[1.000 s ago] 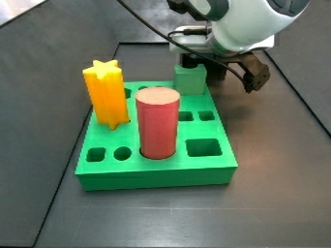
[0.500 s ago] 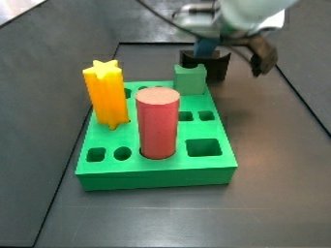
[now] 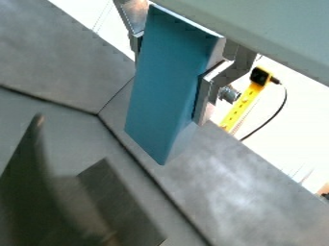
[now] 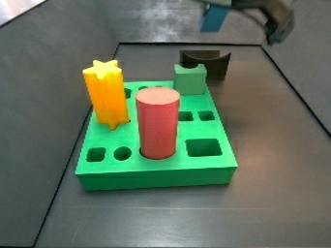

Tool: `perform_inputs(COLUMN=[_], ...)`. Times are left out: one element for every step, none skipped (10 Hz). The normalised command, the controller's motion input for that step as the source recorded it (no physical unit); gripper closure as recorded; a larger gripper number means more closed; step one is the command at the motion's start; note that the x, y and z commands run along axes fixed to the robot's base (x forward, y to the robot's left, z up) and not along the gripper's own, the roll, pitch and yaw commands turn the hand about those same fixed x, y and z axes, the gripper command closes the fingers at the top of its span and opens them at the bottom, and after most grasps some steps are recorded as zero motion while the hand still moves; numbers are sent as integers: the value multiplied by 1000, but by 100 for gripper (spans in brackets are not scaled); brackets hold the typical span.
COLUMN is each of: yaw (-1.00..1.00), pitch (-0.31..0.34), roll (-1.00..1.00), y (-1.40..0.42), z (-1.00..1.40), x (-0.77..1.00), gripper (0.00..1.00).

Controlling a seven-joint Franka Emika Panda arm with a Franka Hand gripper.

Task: Pick up the rectangle object. Move up. Place the rectangle object on the fixture. Regrasp the rectangle object. Move to above the board. Insert the rectangle object.
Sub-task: Move to above the board.

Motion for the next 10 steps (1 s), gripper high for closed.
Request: perform_inputs(yaw=[65,51,48,45,47,55,59,75,85,100], pitch=[32,50,58,82,94,112,121,130,132,130], roll=[-22,-32,-37,-39,-39,-44,-45,-48,-47,-46], y=[61,55,51,42,35,28,23,11,0,-11], z=[1000,1000,1000,1000,1000,1000,1000,1000,886,659], x=[109,106,104,99,99,94,95,92,81,53], gripper=[100,100,100,100,100,100,100,100,100,100])
